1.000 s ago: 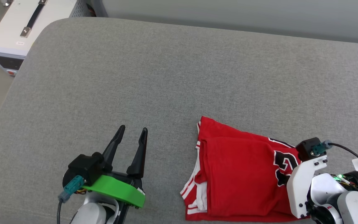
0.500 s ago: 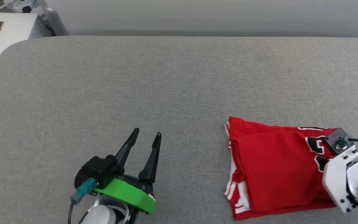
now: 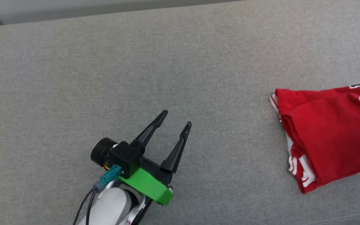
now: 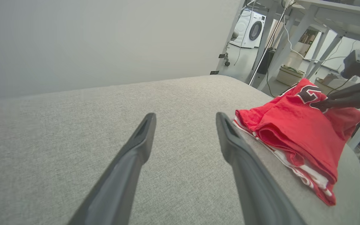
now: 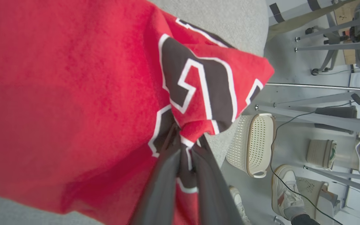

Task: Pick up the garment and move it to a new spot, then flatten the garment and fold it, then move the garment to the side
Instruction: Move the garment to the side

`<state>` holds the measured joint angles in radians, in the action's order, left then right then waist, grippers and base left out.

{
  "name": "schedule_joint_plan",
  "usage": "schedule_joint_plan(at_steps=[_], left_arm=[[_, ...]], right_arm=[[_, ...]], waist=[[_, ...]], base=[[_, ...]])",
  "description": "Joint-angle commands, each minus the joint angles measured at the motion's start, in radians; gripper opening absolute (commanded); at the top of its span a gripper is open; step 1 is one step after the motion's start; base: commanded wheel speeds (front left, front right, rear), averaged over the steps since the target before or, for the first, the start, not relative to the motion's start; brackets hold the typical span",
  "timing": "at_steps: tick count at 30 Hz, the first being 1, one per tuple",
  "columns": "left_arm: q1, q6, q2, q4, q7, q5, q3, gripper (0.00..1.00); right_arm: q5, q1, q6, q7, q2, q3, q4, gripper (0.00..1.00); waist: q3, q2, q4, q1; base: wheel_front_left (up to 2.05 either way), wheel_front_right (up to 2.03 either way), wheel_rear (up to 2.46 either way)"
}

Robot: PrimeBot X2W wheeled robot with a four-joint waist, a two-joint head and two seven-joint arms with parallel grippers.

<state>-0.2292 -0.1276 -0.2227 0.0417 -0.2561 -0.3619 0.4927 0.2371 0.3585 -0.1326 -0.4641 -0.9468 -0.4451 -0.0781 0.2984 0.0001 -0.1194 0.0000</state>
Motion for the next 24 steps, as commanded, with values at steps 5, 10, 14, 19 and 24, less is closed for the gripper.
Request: schedule_joint_plan(at_steps=[5,10,14,19,24], left_arm=[[-0.122,-0.003,-0.022,-0.047,-0.006,0.059,0.052,1.0],[-0.175,-0.003,-0.037,-0.071,-0.005,0.081,0.073,1.0],[-0.2,-0.003,-0.042,-0.093,0.002,0.089,0.083,1.0],[-0.214,-0.001,-0.046,-0.114,0.01,0.092,0.087,1.0],[-0.216,0.001,-0.05,-0.118,0.015,0.089,0.09,1.0]], right_arm=[[-0.09,0.128,0.002,0.168,0.018,0.083,-0.206,0.0],[-0.156,0.185,0.002,0.234,0.054,0.165,-0.333,0.0],[-0.201,0.218,0.002,0.28,0.079,0.24,-0.413,0.0],[-0.243,0.245,0.002,0.334,0.109,0.309,-0.488,0.0],[-0.297,0.277,0.002,0.373,0.15,0.377,-0.533,0.0]], waist=[[0.193,-0.0001,-0.113,0.0],[0.245,-0.0001,-0.121,0.0],[0.27,-0.0001,-0.12,0.0],[0.294,-0.0001,-0.11,0.0],[0.3,-0.0001,-0.1,0.0]], base=[[0.0,0.0,0.0],[0.0,0.0,0.0],[0.0,0.0,0.0],[0.0,0.0,0.0],[0.0,0.0,0.0]])
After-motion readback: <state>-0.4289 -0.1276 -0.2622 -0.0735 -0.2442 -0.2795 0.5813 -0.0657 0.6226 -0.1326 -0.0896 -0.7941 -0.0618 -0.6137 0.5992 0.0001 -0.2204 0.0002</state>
